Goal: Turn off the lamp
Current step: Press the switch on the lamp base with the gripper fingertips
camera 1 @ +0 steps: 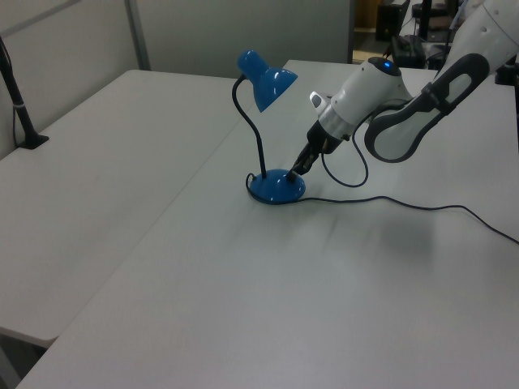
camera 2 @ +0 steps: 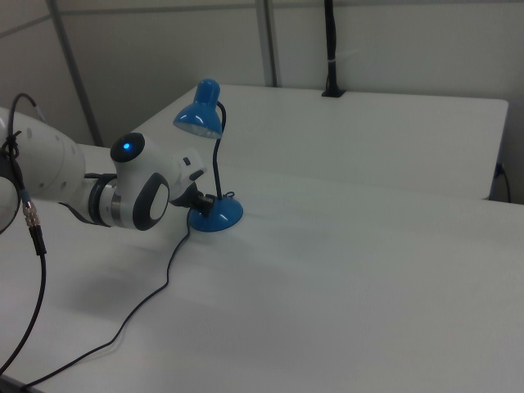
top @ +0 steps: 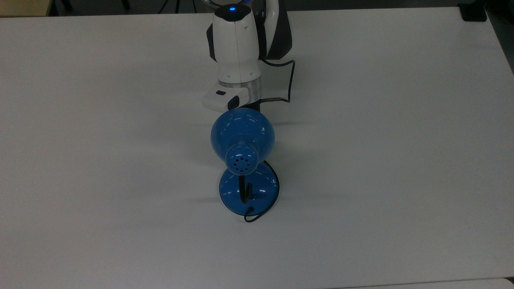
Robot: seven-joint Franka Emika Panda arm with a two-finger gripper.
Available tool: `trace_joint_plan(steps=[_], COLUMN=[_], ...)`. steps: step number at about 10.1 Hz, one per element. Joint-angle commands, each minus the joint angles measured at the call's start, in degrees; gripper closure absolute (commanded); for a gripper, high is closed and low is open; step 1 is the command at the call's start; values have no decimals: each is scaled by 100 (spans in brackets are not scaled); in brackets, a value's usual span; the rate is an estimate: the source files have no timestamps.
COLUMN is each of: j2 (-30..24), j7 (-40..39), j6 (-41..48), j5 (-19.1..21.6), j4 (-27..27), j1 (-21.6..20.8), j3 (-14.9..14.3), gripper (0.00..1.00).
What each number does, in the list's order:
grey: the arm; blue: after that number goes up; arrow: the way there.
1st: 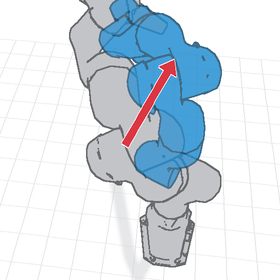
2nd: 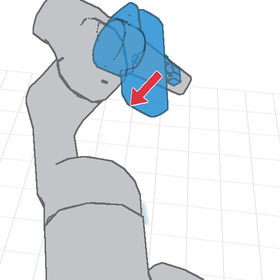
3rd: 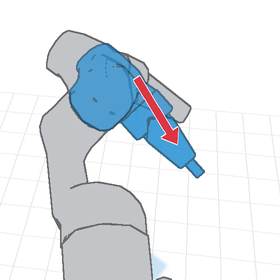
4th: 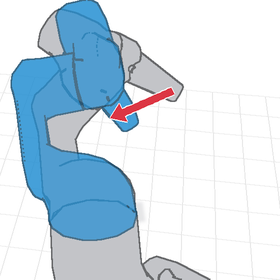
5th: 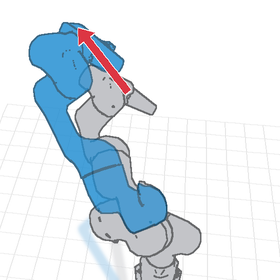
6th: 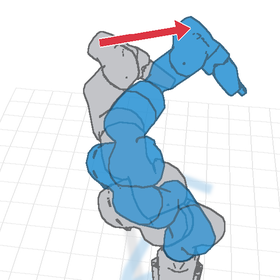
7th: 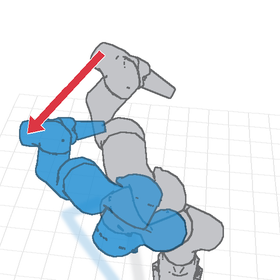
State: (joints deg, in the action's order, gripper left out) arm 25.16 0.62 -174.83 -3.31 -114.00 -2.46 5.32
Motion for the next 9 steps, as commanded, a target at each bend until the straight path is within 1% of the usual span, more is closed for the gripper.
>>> trace_joint_plan(steps=[1, 4, 5, 9], j2=[34, -36, -246, -1256], j7=[-44, 8, 165, 307], j6=[-52, -8, 219, 2614], j5=[-47, -39, -39, -38], j4=[-210, -316, -308, -211], j1=[-53, -44, -53, -70], j3=[-22, -22, -22, -22], gripper=[100, 100, 100, 100])
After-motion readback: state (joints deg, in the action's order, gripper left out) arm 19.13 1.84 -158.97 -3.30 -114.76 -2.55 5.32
